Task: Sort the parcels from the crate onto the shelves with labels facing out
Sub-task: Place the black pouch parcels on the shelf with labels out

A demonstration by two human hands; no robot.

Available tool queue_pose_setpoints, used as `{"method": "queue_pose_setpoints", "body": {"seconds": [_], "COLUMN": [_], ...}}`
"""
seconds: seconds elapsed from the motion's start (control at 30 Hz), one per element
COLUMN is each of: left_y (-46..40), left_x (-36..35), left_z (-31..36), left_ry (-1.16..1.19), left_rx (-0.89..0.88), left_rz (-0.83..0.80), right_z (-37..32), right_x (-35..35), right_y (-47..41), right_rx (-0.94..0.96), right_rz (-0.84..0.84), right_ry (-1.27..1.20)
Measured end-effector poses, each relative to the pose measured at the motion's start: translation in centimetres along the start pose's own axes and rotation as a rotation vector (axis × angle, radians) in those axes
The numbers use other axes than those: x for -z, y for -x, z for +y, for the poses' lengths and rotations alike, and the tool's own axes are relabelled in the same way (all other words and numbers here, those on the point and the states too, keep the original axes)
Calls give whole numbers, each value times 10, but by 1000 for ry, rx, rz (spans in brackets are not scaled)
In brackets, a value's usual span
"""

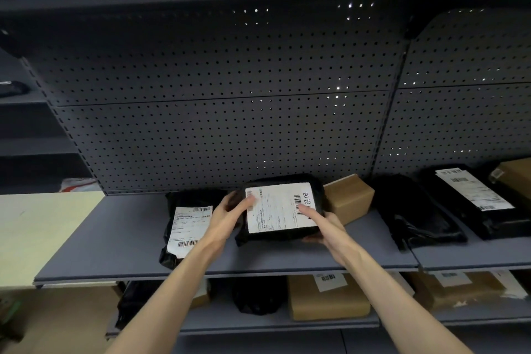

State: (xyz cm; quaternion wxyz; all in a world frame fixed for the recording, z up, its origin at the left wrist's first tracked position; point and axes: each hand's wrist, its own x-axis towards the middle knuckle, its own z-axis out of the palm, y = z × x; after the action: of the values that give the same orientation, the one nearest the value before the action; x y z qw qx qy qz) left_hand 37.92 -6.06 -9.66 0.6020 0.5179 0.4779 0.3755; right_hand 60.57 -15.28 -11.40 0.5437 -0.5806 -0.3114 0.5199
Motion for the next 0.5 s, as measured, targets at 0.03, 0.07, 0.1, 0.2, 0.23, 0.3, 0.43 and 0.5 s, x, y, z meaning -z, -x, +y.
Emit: {"method": "queue_pose_setpoints", "body": {"seconds": [0.03,0.07,0.1,0.2,0.23,0.3,0.43,0.5], "left_y": [0,1,3,13,16,20,23,23], "left_x": [-2,-4,-8,-25,-32,-43,-61,-62], "left_z": [-5,-11,-16,-33,-38,-45,-42,-38], "left_ry": [86,171,234,310,320,319,307,305], "left_rx": [30,62,94,170,193,201,92,32], "left_rz": [35,62,76,69,52,8,-74,-77], "right_z": [1,1,2,7,9,12,22,28], "right_x": [-1,-2,-4,-11,-14,-23,-38,-39], "right_y": [-1,-1,-1,-2,-3,0,9,10], "right_rx": [-3,-5,-8,-30,-36,-46,-77,-105], "right_rz": [24,55,87,138,143,150,44,5], "right_ry": [-35,-81,-128,-250,-287,-345,-435,-456]}}
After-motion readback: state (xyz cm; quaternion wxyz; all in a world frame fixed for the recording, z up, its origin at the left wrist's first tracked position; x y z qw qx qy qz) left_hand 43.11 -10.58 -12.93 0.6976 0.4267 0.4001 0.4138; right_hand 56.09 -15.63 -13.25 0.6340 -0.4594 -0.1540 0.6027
